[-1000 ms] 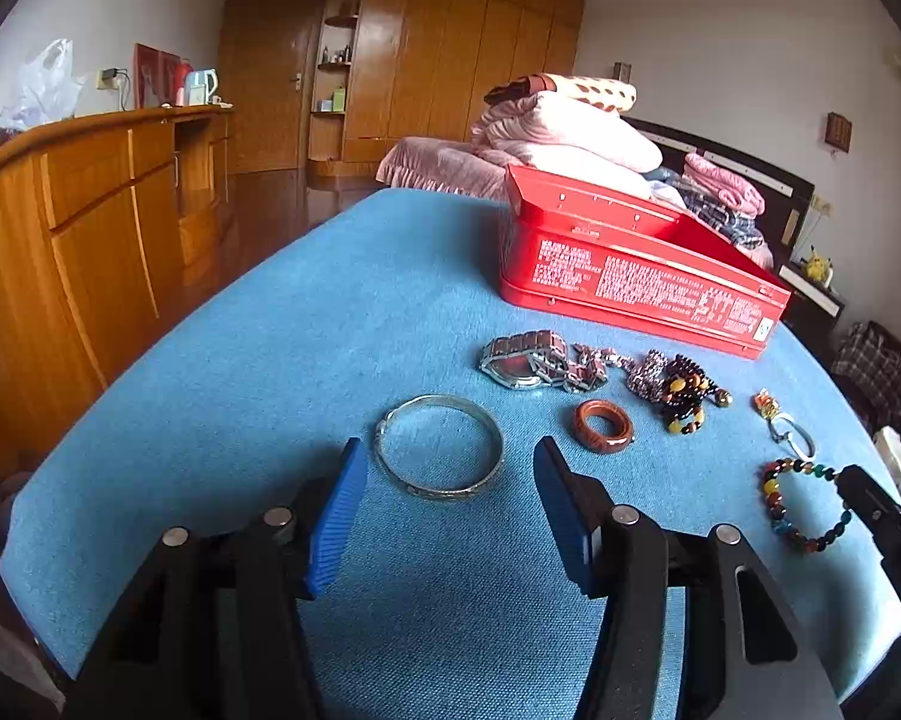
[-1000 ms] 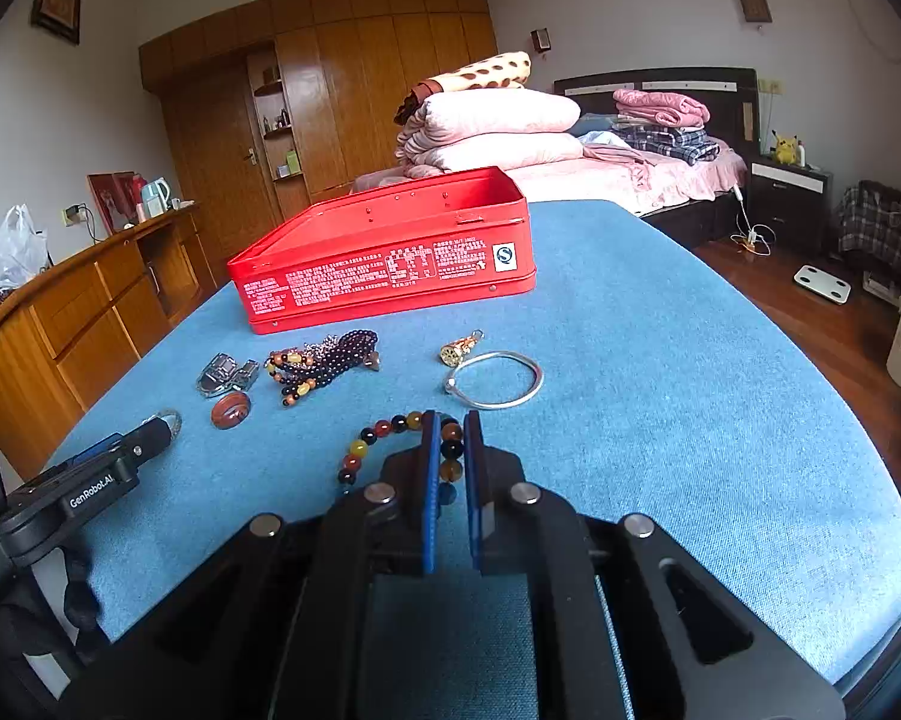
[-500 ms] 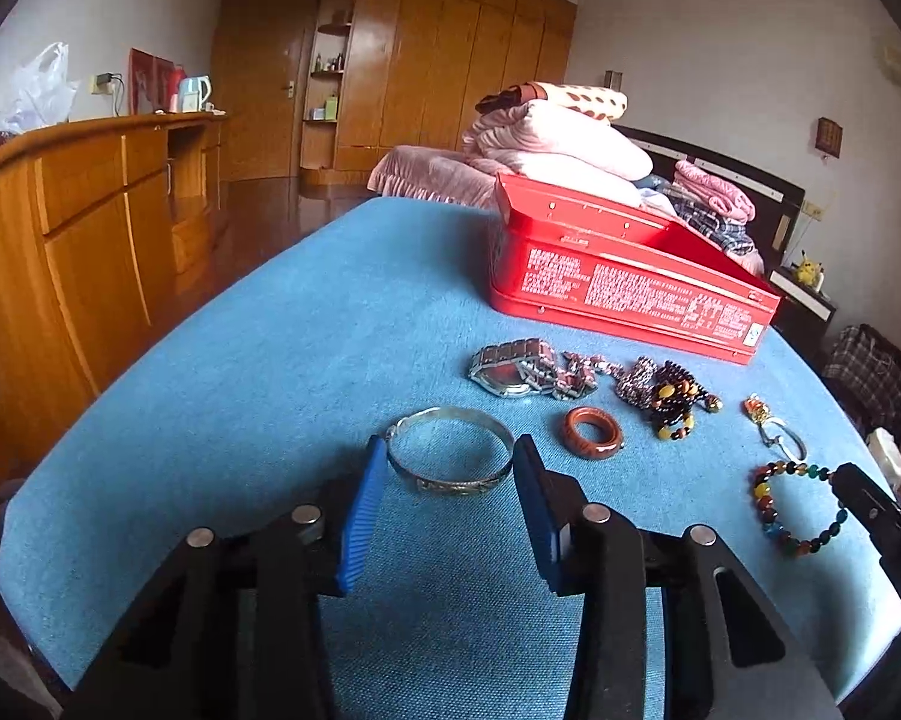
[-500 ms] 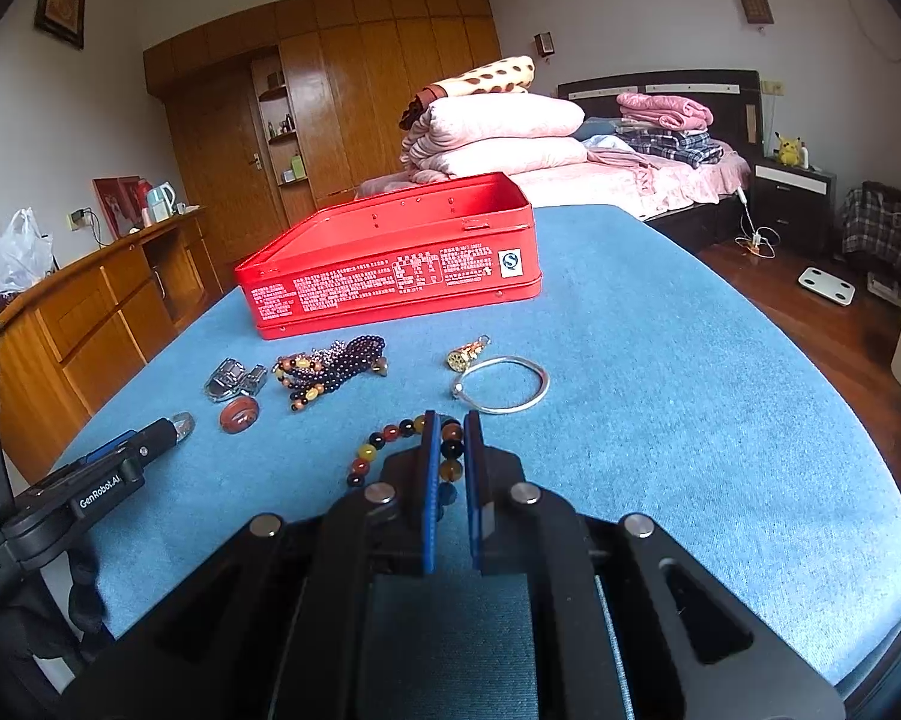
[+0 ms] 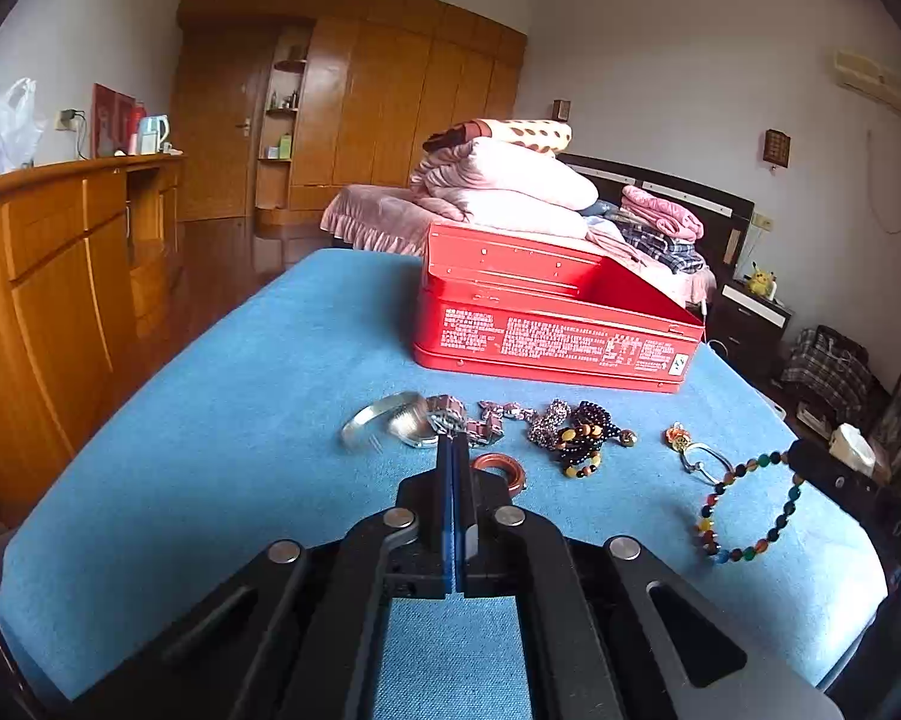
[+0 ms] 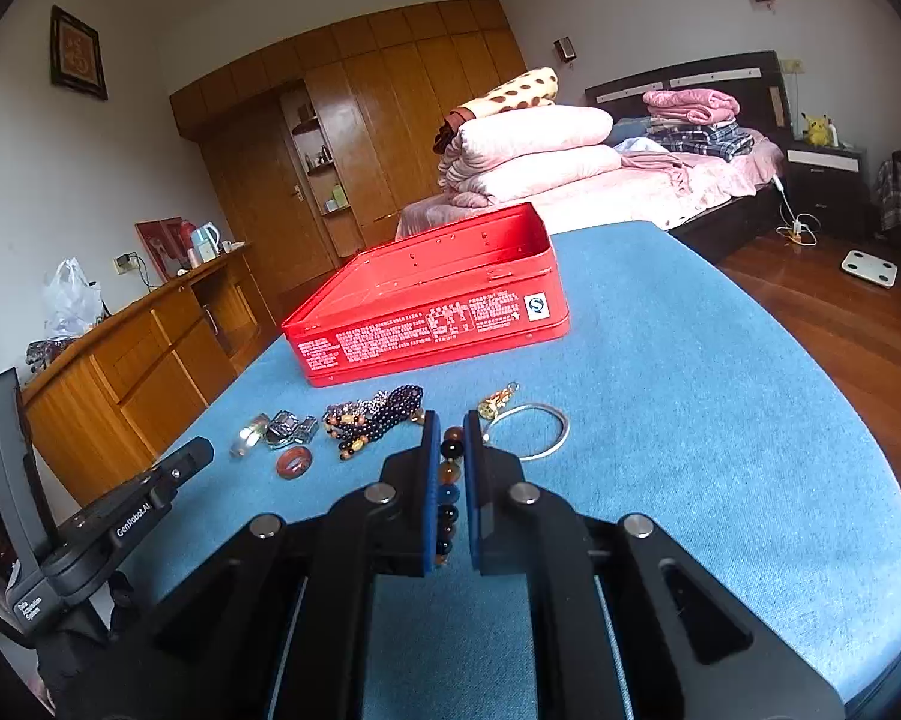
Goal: Organize jewelry
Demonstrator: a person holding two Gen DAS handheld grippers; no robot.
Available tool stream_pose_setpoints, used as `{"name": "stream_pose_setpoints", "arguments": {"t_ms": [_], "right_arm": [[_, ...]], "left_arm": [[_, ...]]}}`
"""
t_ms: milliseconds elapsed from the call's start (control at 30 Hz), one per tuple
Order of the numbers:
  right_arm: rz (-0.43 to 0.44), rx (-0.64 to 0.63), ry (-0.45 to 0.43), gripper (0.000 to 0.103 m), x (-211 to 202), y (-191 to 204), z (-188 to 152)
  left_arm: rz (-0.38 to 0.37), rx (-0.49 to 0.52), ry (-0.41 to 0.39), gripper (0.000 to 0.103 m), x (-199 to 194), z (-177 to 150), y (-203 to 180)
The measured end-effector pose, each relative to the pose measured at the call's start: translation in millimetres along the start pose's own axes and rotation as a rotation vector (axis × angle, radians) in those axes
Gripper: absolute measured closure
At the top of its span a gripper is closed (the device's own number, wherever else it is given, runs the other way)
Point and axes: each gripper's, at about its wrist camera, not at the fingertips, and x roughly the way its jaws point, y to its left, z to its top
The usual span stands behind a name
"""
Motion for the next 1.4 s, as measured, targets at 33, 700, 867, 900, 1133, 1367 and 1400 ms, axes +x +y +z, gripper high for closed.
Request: {"name": "stream_pose_setpoints", "arguments": {"t_ms": [33, 700, 867, 900, 1133, 1367, 1400], "right_arm": [[-0.009, 0.002, 0.001, 0.097, 1, -1, 0], [-0.027, 0.016, 0.058, 0.096, 12, -10, -9], [-0.026, 0.024, 0.056, 0.096, 14, -11, -8], [-0.026, 0.023, 0.056, 0.096, 15, -11, -9], [-0.028, 0.026, 0.053, 0.096, 13, -12, -8], [-0.034, 0.023, 0.047, 0.096, 12, -12, -8], [-0.036, 0.019, 0.046, 0.096, 11, -12, -8]], "left_arm": [[0.002, -0.002, 0.011, 0.103, 2, -1, 1], [0.090, 0.001, 0.158, 0.034, 33, 2, 26], [0.071, -0.055, 0.247, 0.049, 54, 10, 33], [0.076, -0.060, 0.244, 0.051, 54, 10, 33], [0.141, 0.028, 0.290, 0.053, 64, 11, 19], [0.149, 0.014, 0.284, 0.062, 62, 11, 22], [0.145, 0.010, 0.281, 0.062, 61, 12, 23]]}}
